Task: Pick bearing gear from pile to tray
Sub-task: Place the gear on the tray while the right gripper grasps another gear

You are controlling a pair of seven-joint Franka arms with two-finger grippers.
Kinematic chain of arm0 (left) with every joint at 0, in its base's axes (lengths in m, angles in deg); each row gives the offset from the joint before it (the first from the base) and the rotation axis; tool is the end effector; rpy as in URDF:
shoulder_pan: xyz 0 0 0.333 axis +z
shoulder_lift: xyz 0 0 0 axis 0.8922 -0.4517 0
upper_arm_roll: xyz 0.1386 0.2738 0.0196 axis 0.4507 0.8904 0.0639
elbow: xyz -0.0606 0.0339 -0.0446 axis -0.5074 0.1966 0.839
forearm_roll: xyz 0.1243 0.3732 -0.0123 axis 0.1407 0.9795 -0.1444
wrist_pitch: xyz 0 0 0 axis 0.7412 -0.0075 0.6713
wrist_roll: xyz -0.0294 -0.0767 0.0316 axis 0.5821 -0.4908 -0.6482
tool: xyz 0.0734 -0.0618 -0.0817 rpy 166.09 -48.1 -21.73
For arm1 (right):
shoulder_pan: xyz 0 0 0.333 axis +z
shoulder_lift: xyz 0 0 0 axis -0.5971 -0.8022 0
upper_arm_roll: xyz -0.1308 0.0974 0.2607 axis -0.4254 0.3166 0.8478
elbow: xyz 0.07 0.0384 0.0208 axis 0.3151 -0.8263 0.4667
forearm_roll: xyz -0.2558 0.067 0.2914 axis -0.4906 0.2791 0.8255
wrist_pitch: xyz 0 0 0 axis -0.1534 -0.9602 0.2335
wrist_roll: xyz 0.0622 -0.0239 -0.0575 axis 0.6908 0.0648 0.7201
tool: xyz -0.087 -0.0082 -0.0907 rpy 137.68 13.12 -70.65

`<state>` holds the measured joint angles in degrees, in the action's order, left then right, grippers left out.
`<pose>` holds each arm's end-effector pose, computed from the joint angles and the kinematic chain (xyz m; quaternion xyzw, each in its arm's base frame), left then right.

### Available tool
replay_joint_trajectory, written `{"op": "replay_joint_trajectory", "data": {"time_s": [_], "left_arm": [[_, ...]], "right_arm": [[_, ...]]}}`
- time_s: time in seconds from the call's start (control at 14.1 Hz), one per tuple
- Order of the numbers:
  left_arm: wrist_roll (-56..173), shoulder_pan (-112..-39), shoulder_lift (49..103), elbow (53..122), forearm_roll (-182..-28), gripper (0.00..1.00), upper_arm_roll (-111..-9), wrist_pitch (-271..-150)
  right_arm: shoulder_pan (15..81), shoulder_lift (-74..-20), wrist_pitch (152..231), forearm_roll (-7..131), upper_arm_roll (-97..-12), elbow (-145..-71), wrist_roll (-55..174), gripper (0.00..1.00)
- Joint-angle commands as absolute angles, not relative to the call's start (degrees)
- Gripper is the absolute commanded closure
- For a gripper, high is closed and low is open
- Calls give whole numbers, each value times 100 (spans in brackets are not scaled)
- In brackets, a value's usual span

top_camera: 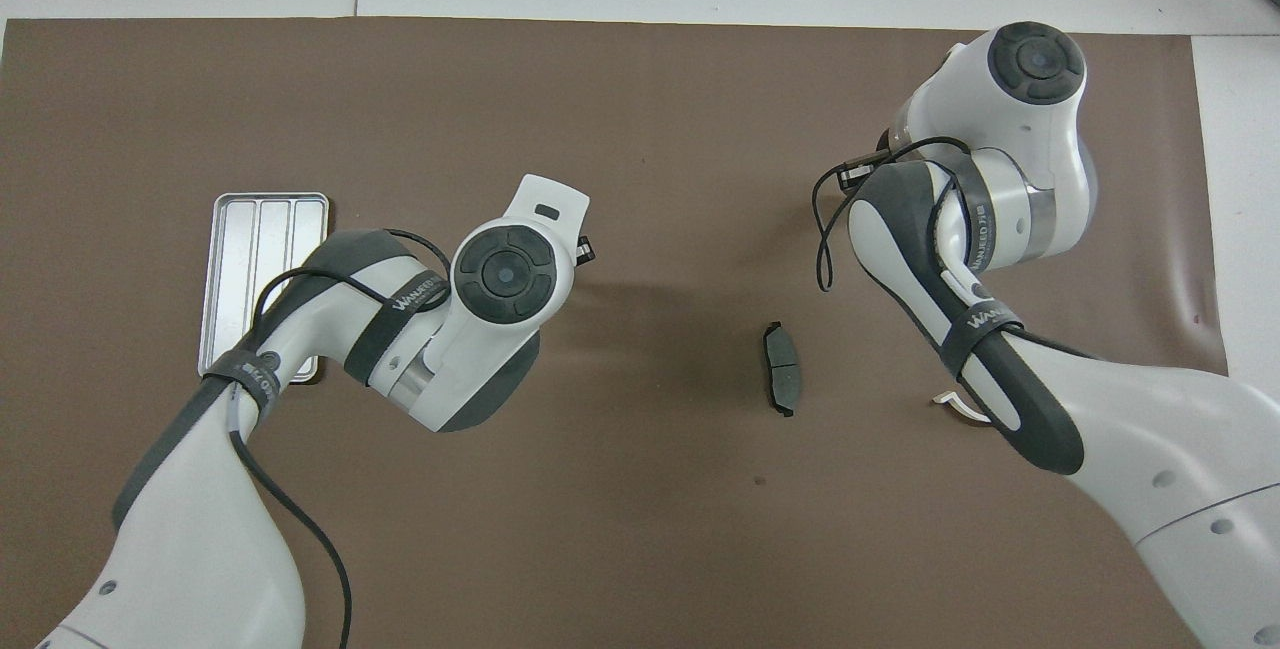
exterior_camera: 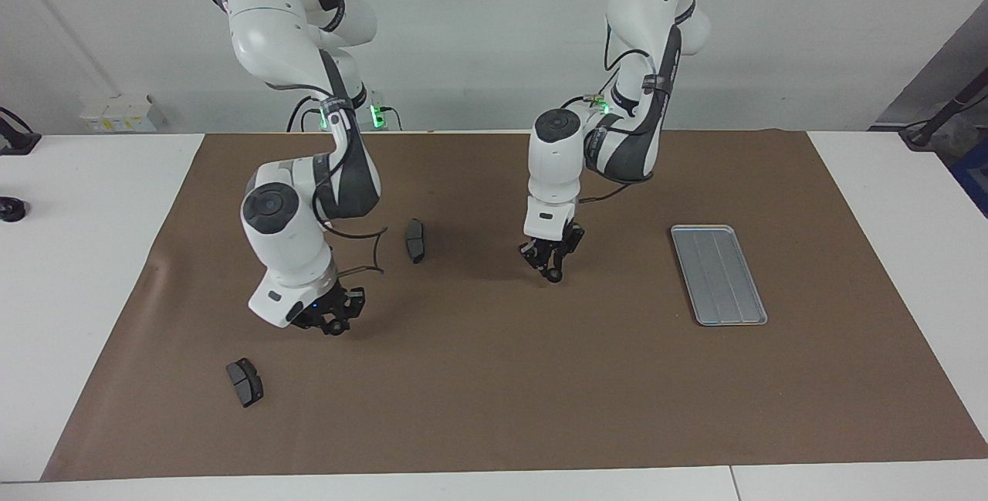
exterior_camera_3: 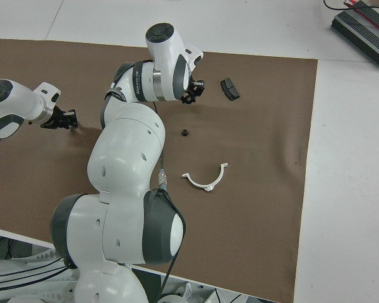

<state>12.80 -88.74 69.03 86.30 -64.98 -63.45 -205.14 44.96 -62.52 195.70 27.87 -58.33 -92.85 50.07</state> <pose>0.5449 -0.3251 0.3318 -0.9785 -0.1785 -0.1025 0.0091 0.6854 0.1318 0.3217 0.9944 0.1019 0.0255 0.0088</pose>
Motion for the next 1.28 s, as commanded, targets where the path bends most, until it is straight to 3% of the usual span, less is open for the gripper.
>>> {"op": "replay_joint_trajectory", "data": {"time_s": [0.0, 0.36, 0.64, 1.14, 1.21], "left_arm": [[2124, -8190, 7393, 8737, -6593, 100, -6425, -20074], [4233, -7012, 7614, 8772, -7279, 100, -6398, -19818], [5886, -6036, 7623, 8869, -7850, 100, -6398, -19792], [6803, -5559, 7966, 10072, -8123, 100, -6390, -20529], [6908, -5577, 7940, 10152, -8123, 94, -6390, -20608]], "right_arm": [[4886, -6147, 19445, 2826, -5823, -9265, 4554, 100], [5888, -6085, 19611, 2835, -5710, -9265, 3404, 100], [5969, -6120, 20120, 2844, -5201, -9309, 2665, 100], [6654, -6392, 21025, 2950, -4953, -9371, 2040, 100], [6672, -6454, 21140, 2950, -4953, -9379, 2004, 100]]}}
